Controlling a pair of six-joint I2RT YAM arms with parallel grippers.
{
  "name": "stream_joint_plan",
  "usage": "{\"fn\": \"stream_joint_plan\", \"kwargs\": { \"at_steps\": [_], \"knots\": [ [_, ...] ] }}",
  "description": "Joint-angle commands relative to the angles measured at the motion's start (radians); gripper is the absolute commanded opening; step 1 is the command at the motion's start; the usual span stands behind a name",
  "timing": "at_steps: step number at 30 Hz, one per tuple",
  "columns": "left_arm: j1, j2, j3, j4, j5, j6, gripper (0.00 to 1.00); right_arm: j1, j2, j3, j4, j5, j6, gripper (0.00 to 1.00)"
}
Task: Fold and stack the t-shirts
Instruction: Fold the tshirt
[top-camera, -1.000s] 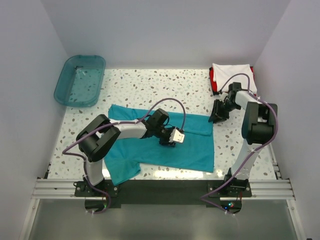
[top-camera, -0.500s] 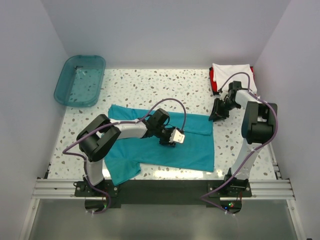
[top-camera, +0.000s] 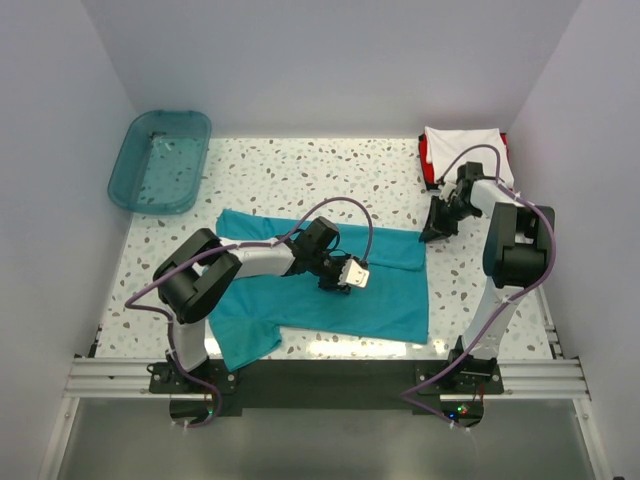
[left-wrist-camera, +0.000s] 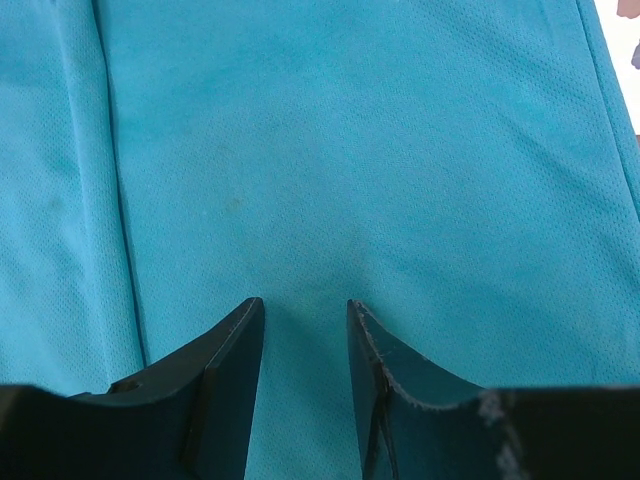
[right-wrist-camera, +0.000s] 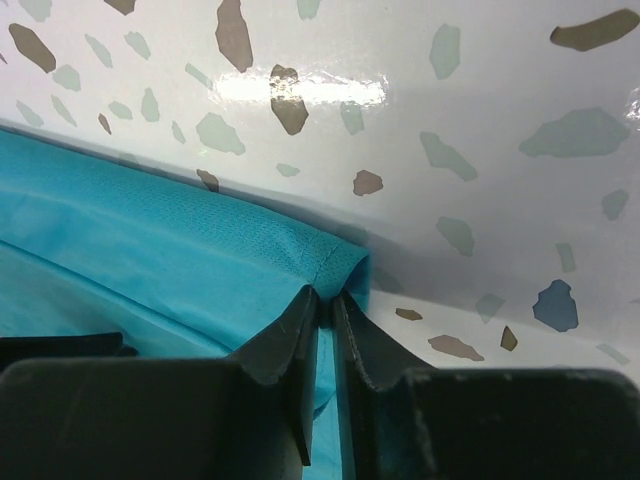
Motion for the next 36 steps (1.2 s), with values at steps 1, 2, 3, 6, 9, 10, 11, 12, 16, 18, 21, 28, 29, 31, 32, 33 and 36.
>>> {"fn": "stream_joint_plan", "kwargs": {
  "at_steps": [1, 2, 3, 6, 9, 10, 11, 12, 16, 18, 21, 28, 29, 31, 32, 33, 36],
  "knots": [
    [-0.005, 0.015, 0.019, -0.035, 0.009, 0.031, 0.43, -0.003, -0.027, 0.036, 0.015, -0.014, 0.008, 0.13],
    [-0.003, 0.014, 0.019, -0.036, 0.009, 0.034, 0.43, -0.003, -0.021, 0.043, 0.014, -0.012, 0.003, 0.09],
    [-0.005, 0.014, 0.017, -0.038, 0.010, 0.034, 0.43, -0.003, -0.017, 0.050, 0.014, -0.009, 0.002, 0.06],
    [-0.005, 0.014, 0.017, -0.042, 0.010, 0.035, 0.42, -0.003, 0.011, 0.092, 0.014, 0.003, -0.010, 0.00],
    [-0.005, 0.012, 0.011, -0.047, 0.009, 0.040, 0.40, -0.003, 0.033, 0.123, 0.014, 0.008, -0.015, 0.00],
    [-0.003, 0.011, 0.011, -0.048, 0.007, 0.041, 0.40, -0.003, 0.036, 0.144, 0.012, 0.008, -0.016, 0.00],
    [-0.003, 0.012, 0.009, -0.053, 0.007, 0.044, 0.39, -0.003, 0.046, 0.154, 0.012, 0.008, -0.020, 0.00],
    [-0.002, 0.012, 0.005, -0.055, 0.006, 0.047, 0.39, -0.003, 0.052, 0.172, 0.007, 0.008, -0.021, 0.00],
    [-0.003, 0.014, 0.000, -0.058, 0.007, 0.052, 0.37, -0.003, 0.088, 0.198, -0.005, -0.002, -0.038, 0.01],
    [-0.002, 0.014, 0.000, -0.059, 0.007, 0.052, 0.37, -0.003, 0.098, 0.201, -0.005, 0.000, -0.040, 0.09],
    [-0.002, 0.009, 0.003, -0.059, 0.006, 0.047, 0.38, -0.003, 0.102, 0.200, -0.009, 0.005, -0.040, 0.27],
    [0.099, -0.101, 0.135, -0.105, 0.142, -0.184, 0.42, -0.003, 0.004, 0.237, -0.110, -0.031, -0.154, 0.41],
    [0.150, -0.144, 0.149, -0.127, 0.156, -0.257, 0.42, -0.003, -0.010, 0.249, -0.150, -0.035, -0.205, 0.44],
    [0.208, -0.183, 0.163, -0.156, 0.170, -0.319, 0.43, -0.001, -0.038, 0.267, -0.177, -0.041, -0.249, 0.46],
    [0.263, -0.218, 0.166, -0.212, 0.164, -0.337, 0.43, 0.003, -0.061, 0.269, -0.187, -0.041, -0.280, 0.47],
    [0.294, -0.233, 0.160, -0.237, 0.148, -0.347, 0.43, 0.017, -0.070, 0.269, -0.207, -0.037, -0.296, 0.47],
    [0.423, -0.261, 0.143, -0.314, 0.042, -0.405, 0.43, 0.071, -0.092, 0.254, -0.233, -0.009, -0.336, 0.45]
  ]
}}
